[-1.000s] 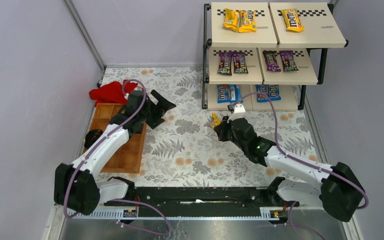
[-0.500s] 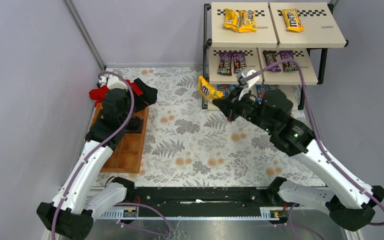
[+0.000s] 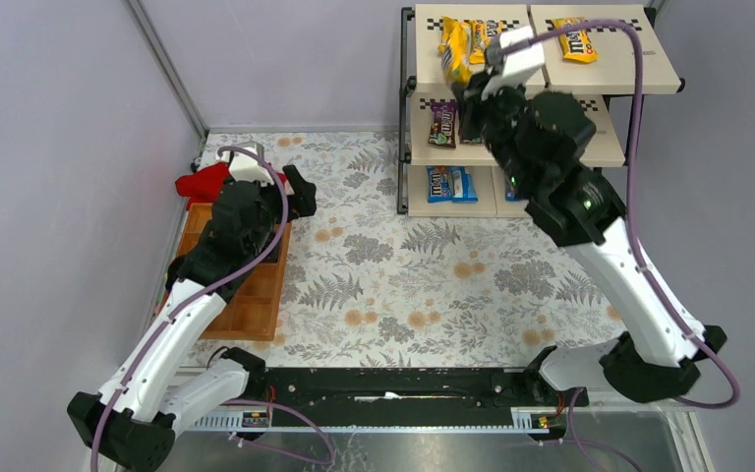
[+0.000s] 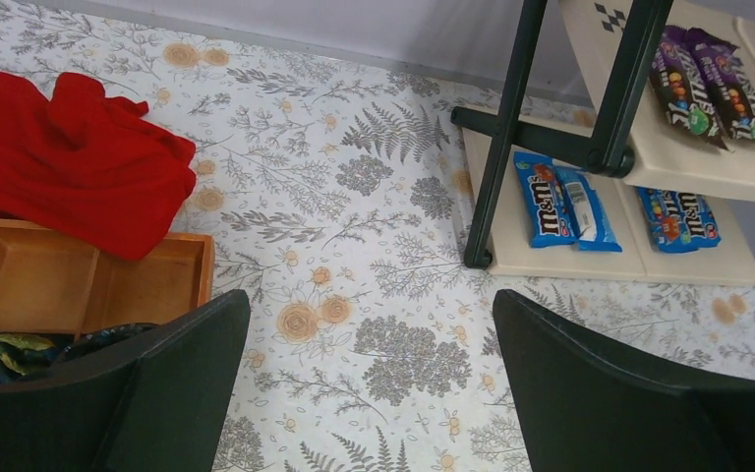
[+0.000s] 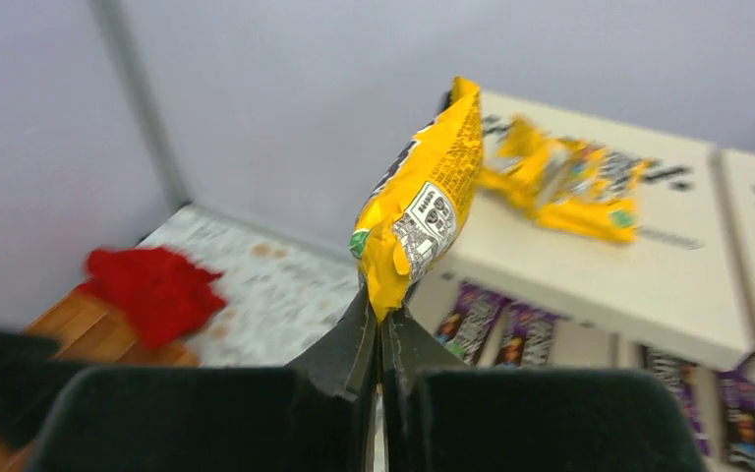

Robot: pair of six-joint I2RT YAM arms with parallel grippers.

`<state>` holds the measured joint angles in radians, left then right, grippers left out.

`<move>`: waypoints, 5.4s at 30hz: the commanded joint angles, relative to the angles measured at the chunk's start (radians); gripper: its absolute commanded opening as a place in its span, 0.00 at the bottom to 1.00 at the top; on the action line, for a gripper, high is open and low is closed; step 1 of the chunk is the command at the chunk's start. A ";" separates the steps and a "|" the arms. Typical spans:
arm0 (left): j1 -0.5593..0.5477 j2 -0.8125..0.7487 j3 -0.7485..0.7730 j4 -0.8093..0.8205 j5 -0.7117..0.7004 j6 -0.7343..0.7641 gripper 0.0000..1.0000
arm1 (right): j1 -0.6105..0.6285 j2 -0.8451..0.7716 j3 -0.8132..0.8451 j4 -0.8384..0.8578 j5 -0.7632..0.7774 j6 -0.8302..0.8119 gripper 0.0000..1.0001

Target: Place and organize the candy bags onto the shelf

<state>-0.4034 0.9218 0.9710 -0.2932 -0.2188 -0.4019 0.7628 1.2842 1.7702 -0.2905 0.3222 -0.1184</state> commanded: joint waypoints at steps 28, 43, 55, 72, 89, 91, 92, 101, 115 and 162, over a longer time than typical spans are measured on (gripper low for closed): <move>-0.172 -0.042 -0.045 0.078 -0.135 0.101 0.99 | -1.136 0.435 0.413 0.194 -0.731 0.817 0.00; -0.169 -0.036 -0.048 0.078 -0.125 0.100 0.99 | -1.149 0.461 0.295 0.270 -0.756 0.935 0.00; -0.157 -0.032 -0.046 0.078 -0.116 0.098 0.99 | -1.148 0.521 0.303 0.279 -0.794 1.021 0.00; -0.155 -0.033 -0.048 0.081 -0.113 0.098 0.99 | -1.122 0.511 0.233 0.283 -0.815 1.087 0.05; -0.155 -0.040 -0.049 0.083 -0.100 0.095 0.99 | -1.116 0.470 0.255 0.089 -0.739 1.028 0.35; -0.155 -0.040 -0.049 0.083 -0.100 0.094 0.99 | -1.116 0.457 0.255 0.059 -0.719 1.017 0.40; -0.155 -0.041 -0.049 0.083 -0.098 0.094 0.99 | -1.115 0.451 0.253 0.044 -0.710 1.013 0.42; -0.155 -0.040 -0.051 0.083 -0.095 0.092 0.99 | -1.116 0.421 0.256 -0.048 -0.686 0.990 0.62; -0.155 -0.046 -0.052 0.079 -0.091 0.089 0.99 | -1.116 0.392 0.234 -0.106 -0.577 0.930 1.00; -0.155 -0.046 0.355 0.055 -0.024 0.102 0.99 | -0.666 -0.619 -0.474 -0.078 -0.441 0.258 1.00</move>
<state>-0.5625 0.9360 1.2476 -0.2924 -0.2535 -0.3412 0.0158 0.7006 1.3205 -0.3965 -0.2909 0.2440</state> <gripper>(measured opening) 0.987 0.995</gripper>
